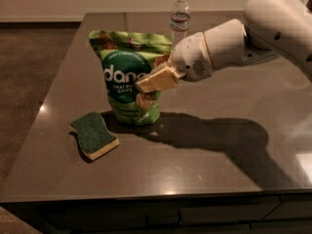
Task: Move green rice chip bag near sponge
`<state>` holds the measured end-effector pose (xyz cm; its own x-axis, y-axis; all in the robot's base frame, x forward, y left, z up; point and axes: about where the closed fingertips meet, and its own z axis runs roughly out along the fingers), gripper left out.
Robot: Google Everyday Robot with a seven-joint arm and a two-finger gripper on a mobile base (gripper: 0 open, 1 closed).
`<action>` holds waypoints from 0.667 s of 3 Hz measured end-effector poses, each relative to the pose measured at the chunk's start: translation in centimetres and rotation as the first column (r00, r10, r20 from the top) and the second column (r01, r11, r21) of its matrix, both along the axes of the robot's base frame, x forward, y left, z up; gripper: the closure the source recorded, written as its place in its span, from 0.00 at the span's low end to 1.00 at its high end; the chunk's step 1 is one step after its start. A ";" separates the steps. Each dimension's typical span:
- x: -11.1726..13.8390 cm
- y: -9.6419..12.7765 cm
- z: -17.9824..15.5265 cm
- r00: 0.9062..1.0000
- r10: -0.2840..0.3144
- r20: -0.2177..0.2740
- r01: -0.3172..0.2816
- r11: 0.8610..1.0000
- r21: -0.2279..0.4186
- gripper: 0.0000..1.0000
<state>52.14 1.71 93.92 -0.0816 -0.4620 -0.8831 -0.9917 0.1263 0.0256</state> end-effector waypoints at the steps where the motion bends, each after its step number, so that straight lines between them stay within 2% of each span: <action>1: -0.5 -0.1 -0.7 1.000 0.005 0.019 -0.005 1.000 0.008 0.58; 2: -0.8 -0.1 -1.0 0.999 0.008 0.034 -0.009 1.000 0.024 0.35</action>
Offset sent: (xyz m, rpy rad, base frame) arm -0.0100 -0.0069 -0.0151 0.0452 -0.0515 0.0041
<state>51.33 1.60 92.90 -0.0476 -0.4413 -0.8961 -0.9931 0.1172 -0.0050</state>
